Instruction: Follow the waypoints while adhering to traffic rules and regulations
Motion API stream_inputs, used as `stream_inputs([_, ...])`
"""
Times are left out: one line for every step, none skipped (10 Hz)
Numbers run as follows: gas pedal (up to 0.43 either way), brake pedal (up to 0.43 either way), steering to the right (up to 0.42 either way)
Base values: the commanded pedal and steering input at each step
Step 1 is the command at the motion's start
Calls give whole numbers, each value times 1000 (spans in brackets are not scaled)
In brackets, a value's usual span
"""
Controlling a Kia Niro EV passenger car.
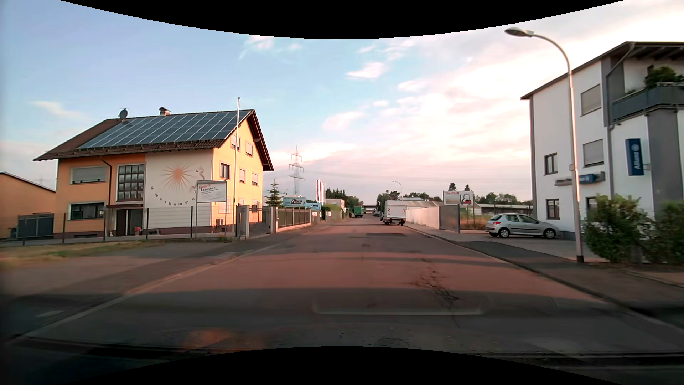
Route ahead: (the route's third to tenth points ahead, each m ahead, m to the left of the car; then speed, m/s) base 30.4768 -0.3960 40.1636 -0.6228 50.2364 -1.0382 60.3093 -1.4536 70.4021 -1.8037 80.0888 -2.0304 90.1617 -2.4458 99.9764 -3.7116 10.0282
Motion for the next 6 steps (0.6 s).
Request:
stream_inputs([20, 0, 1])
stream_inputs([20, 0, 2])
stream_inputs([20, 0, 2])
stream_inputs([20, 0, 2])
stream_inputs([20, 0, 2])
stream_inputs([20, 0, 2])
